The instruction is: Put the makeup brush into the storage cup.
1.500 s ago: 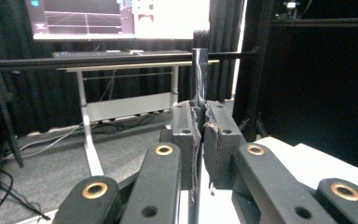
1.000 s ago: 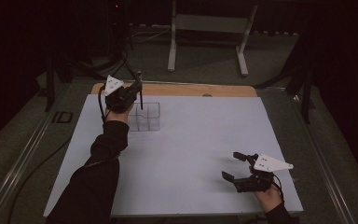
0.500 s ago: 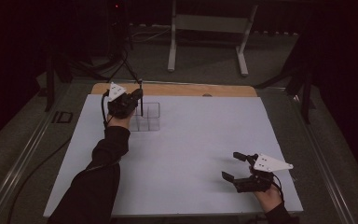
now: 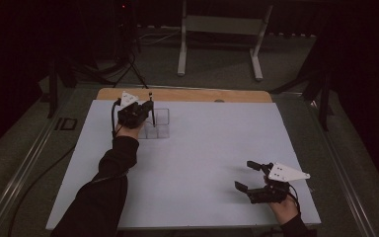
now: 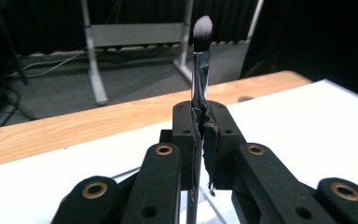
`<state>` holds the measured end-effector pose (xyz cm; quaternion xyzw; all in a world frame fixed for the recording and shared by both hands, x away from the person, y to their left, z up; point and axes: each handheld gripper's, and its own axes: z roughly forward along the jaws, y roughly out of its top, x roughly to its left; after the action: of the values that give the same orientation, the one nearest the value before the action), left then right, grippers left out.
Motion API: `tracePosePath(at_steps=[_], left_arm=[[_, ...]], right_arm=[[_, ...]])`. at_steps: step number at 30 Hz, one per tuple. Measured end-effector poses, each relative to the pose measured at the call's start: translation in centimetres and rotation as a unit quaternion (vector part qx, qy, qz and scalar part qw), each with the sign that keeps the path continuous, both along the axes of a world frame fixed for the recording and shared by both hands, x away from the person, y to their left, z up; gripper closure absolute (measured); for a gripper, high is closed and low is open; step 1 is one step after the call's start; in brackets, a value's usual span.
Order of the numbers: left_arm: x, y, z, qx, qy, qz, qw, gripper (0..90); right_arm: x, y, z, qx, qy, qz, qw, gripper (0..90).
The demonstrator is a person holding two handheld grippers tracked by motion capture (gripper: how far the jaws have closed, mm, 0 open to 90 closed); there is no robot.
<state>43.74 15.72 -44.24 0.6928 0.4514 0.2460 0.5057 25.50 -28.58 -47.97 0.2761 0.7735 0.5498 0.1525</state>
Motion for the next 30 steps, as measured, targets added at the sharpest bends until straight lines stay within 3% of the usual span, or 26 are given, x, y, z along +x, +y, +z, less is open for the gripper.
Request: tracePosePath(at_steps=[8,14,18,22,30], left_arm=[[0.2,-0.4,-0.4,0.023,0.022,0.013,0.9994,85.1],[0.6,-0.6,-0.7,0.039,0.056,0.019,0.9975,82.6],[0.7,-1.0,-0.6,0.054,0.074,0.026,0.9954,47.2],[0.7,-1.3,-0.4,0.068,0.083,0.033,0.9937,31.8],[0.8,-1.7,0.1,0.083,0.099,0.051,0.9903,15.7]], right_arm=[[0.0,0.0,0.0,0.0,-0.001,0.0,1.0,13.0],[0.0,0.0,0.0,-0.001,-0.001,0.0,1.0,12.9],[0.0,0.0,0.0,-0.001,-0.001,0.0,1.0,12.9],[0.0,0.0,0.0,-0.001,-0.001,0.0,1.0,13.0],[0.0,0.0,0.0,-0.001,-0.001,0.0,1.0,12.9]])
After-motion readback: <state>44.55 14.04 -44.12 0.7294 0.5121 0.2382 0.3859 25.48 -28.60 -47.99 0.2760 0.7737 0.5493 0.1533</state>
